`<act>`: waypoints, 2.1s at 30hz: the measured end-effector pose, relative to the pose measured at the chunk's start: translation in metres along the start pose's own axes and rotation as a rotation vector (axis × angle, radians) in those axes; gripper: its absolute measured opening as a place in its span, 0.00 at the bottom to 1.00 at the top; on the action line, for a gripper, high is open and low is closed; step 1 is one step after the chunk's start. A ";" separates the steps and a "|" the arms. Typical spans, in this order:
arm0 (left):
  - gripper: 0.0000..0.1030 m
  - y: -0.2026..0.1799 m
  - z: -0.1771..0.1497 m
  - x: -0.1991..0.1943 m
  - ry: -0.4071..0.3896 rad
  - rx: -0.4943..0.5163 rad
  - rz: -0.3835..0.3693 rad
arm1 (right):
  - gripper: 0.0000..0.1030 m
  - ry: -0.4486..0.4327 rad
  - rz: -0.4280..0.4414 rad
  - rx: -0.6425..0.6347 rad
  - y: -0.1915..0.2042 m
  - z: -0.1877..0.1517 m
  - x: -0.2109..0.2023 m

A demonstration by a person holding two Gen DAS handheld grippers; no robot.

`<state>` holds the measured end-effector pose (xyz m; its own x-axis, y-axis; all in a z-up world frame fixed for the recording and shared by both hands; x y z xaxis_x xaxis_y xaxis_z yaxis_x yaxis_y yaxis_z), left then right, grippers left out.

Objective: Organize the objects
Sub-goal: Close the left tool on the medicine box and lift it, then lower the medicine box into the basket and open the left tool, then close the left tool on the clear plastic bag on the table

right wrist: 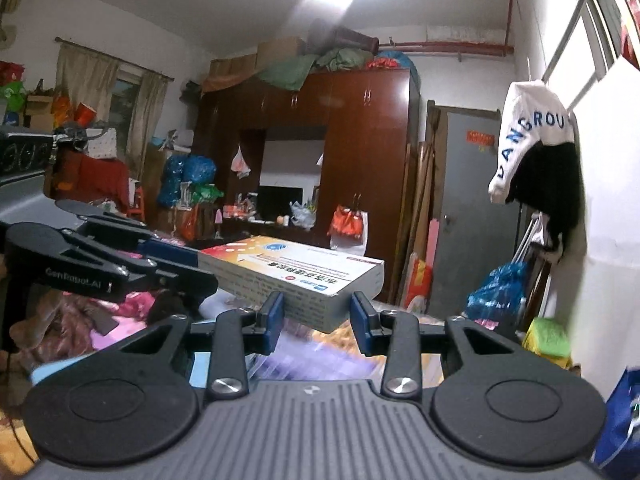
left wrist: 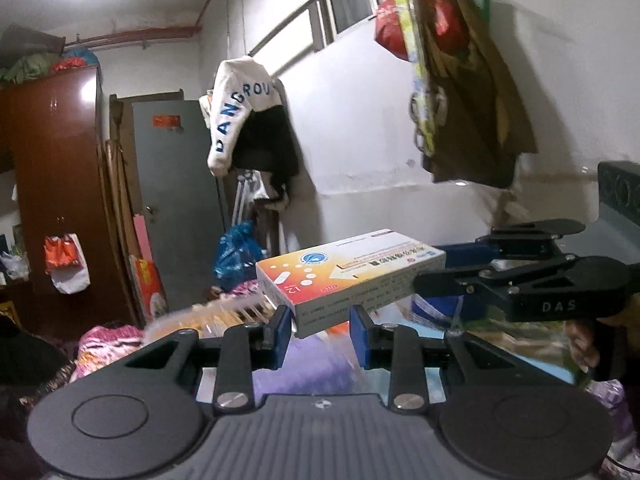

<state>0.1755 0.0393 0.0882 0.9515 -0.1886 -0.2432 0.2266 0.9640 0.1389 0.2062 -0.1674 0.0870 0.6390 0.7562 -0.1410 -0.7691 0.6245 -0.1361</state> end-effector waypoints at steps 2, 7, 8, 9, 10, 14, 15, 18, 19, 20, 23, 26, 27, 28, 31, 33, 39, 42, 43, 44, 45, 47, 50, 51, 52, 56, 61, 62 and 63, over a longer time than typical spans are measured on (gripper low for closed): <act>0.35 0.011 0.012 0.019 0.015 -0.020 0.012 | 0.39 0.013 -0.004 0.005 -0.009 0.006 0.018; 0.35 0.033 0.012 0.077 0.090 -0.062 0.037 | 0.39 0.101 -0.014 0.023 -0.031 -0.004 0.069; 0.35 0.037 0.009 0.088 0.109 -0.070 0.040 | 0.39 0.121 -0.016 0.025 -0.033 -0.009 0.076; 0.35 0.041 0.005 0.099 0.131 -0.078 0.041 | 0.39 0.146 -0.017 0.026 -0.035 -0.014 0.084; 0.35 0.044 0.001 0.110 0.155 -0.084 0.043 | 0.39 0.164 -0.019 0.032 -0.037 -0.018 0.091; 0.35 0.048 -0.013 0.141 0.227 -0.083 0.072 | 0.40 0.212 -0.027 0.053 -0.044 -0.035 0.109; 0.35 0.048 -0.016 0.147 0.238 -0.077 0.080 | 0.41 0.223 -0.032 0.057 -0.047 -0.038 0.111; 0.36 0.043 -0.021 0.160 0.264 -0.047 0.101 | 0.47 0.272 -0.051 0.041 -0.048 -0.044 0.115; 0.38 0.040 -0.023 0.164 0.274 -0.017 0.117 | 0.50 0.271 -0.064 0.031 -0.047 -0.046 0.112; 0.40 0.035 -0.024 0.165 0.276 0.019 0.143 | 0.54 0.257 -0.089 0.030 -0.048 -0.046 0.107; 0.58 0.027 -0.022 0.145 0.221 0.037 0.210 | 0.81 0.188 -0.093 0.094 -0.054 -0.042 0.076; 0.77 0.017 -0.023 0.110 0.153 0.015 0.225 | 0.95 0.148 -0.107 0.149 -0.058 -0.045 0.040; 0.77 0.013 -0.026 0.097 0.135 0.005 0.227 | 0.97 0.144 -0.101 0.161 -0.059 -0.050 0.028; 0.78 0.009 -0.031 0.082 0.122 -0.008 0.225 | 1.00 0.147 -0.096 0.173 -0.059 -0.058 0.017; 0.78 -0.001 -0.051 0.054 0.106 -0.038 0.228 | 1.00 0.195 -0.075 0.210 -0.056 -0.089 -0.009; 0.78 -0.011 -0.071 0.034 0.104 -0.053 0.225 | 1.00 0.238 -0.055 0.251 -0.055 -0.111 -0.021; 0.78 -0.041 -0.129 -0.017 0.122 -0.088 0.206 | 1.00 0.304 -0.021 0.350 -0.051 -0.145 -0.039; 0.78 -0.053 -0.149 -0.033 0.139 -0.095 0.217 | 1.00 0.337 -0.038 0.341 -0.043 -0.154 -0.039; 0.78 -0.055 -0.151 -0.036 0.137 -0.097 0.229 | 1.00 0.338 -0.043 0.336 -0.041 -0.156 -0.038; 0.78 -0.058 -0.153 -0.039 0.139 -0.094 0.233 | 0.99 0.339 -0.042 0.336 -0.040 -0.157 -0.036; 0.78 -0.060 -0.153 -0.042 0.136 -0.097 0.230 | 0.97 0.342 -0.037 0.341 -0.040 -0.157 -0.034; 0.78 -0.065 -0.155 -0.046 0.138 -0.107 0.206 | 0.95 0.352 -0.029 0.344 -0.041 -0.157 -0.027; 0.78 -0.080 -0.164 -0.046 0.159 -0.075 0.183 | 0.87 0.385 -0.017 0.336 -0.039 -0.160 -0.023; 0.78 -0.084 -0.167 -0.042 0.173 -0.062 0.178 | 0.86 0.390 -0.013 0.330 -0.037 -0.162 -0.023; 0.78 -0.086 -0.170 -0.038 0.184 -0.060 0.175 | 0.85 0.392 -0.011 0.323 -0.036 -0.163 -0.024; 0.78 -0.085 -0.179 -0.031 0.197 -0.110 0.146 | 0.75 0.393 0.002 0.289 -0.027 -0.164 -0.024; 0.78 -0.077 -0.184 -0.030 0.198 -0.148 0.121 | 0.62 0.388 0.024 0.241 -0.014 -0.161 -0.021; 0.78 -0.076 -0.184 -0.029 0.197 -0.145 0.123 | 0.57 0.383 0.032 0.244 -0.014 -0.162 -0.021; 0.77 -0.076 -0.184 -0.029 0.196 -0.146 0.118 | 0.54 0.377 0.038 0.246 -0.013 -0.161 -0.022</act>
<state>0.0921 0.0056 -0.0918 0.9077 -0.0474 -0.4170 0.0710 0.9966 0.0413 0.2051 -0.2237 -0.0663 0.5355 0.6840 -0.4953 -0.7440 0.6596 0.1066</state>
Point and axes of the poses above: each gripper's, at about its wrist camera, not at the fingertips, and x roughly the way its jaws point, y to its left, z to its top, the point moved 5 cm from there along x, roughly the way its jaws point, and after that the axes turned 2 degrees about y, right-handed, at the moved point
